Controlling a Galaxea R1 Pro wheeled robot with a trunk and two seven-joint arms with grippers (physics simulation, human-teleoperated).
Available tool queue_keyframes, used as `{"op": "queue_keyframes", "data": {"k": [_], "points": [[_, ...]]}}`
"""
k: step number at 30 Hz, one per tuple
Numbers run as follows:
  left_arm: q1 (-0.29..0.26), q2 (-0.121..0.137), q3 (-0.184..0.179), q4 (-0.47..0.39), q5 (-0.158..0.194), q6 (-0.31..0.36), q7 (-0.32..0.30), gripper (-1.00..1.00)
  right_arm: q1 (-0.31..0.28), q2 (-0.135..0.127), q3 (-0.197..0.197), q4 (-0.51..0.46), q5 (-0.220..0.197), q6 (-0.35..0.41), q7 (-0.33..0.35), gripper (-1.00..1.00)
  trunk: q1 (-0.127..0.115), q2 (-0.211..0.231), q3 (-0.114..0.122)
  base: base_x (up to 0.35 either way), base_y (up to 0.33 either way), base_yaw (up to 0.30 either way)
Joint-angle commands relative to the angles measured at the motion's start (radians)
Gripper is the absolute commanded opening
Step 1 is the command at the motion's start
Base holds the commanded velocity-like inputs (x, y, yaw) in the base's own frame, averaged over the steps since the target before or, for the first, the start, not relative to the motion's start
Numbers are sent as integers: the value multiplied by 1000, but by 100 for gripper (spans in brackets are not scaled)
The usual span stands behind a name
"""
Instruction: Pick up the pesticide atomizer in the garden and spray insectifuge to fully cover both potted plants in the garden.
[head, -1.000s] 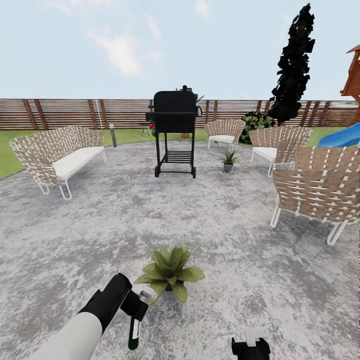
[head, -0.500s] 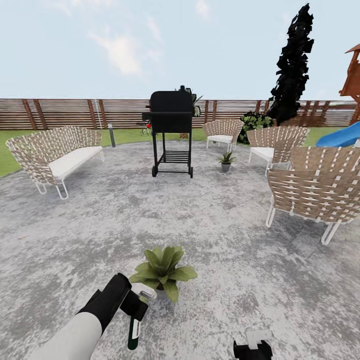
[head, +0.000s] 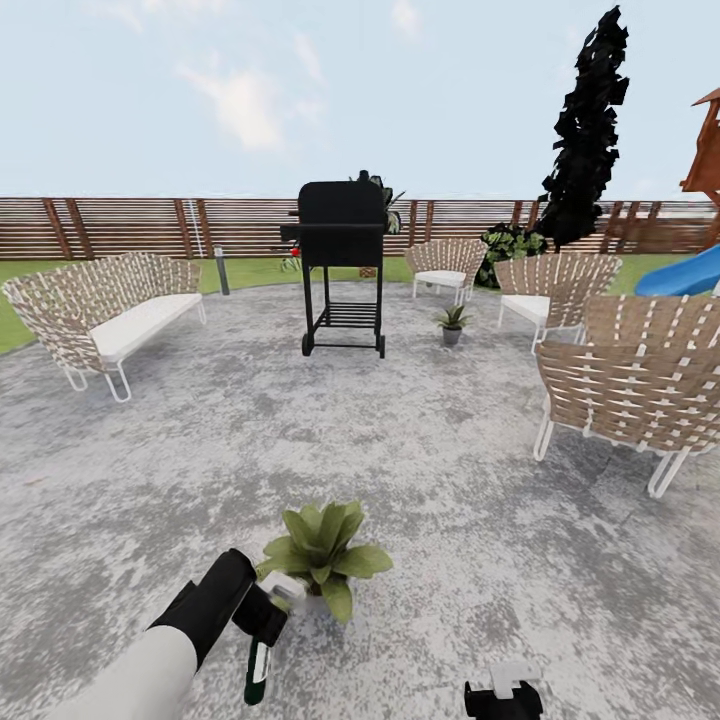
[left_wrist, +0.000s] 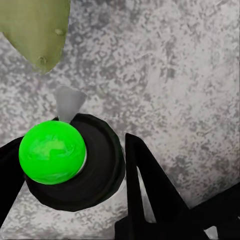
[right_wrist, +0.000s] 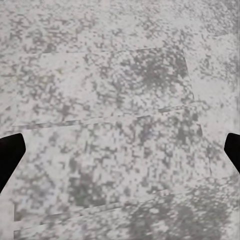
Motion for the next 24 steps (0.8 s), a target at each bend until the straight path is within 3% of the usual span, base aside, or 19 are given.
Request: {"op": "queue_keyframes", "data": {"k": [1,5,10,12,13,14,16,19,24], "points": [[2,9,2,0,-4,4,-3,-100,-1,0,9,1,-10,-4,-3,100,0,0,-1,2,-1,0],[20,26,21,3,-3,4,52,-100,-1,0,9,1,-10,-4,-2,100,0,0,-1,0,0,0],[47,17,30,2,1,2,103,-100,-1,0,9,1,-10,-4,-1,100,0,0,-1,0,0,0],[49,-7,36,-5,2,3,109,-100,-1,0,9,1,-10,-4,-1,100,0,0,-1,0,0,0],[46,-46,37,-11,2,5,116,-100,-1,0,9,1,-10,-4,-2,100,0,0,-1,0,0,0],[43,-62,37,-13,2,8,118,-100,-1,0,9,1,-10,-4,-2,100,0,0,-1,0,0,0],[40,-72,36,-15,2,27,118,-100,-1,-2,9,1,-10,-4,-1,100,0,0,-1,0,0,0],[44,-48,72,-14,-2,63,118,-100,-1,0,9,0,-14,-5,1,100,0,0,-1,0,0,0],[50,29,97,0,0,69,115,-100,-1,4,8,0,-16,-5,1,100,0,0,-1,0,0,0]]}}
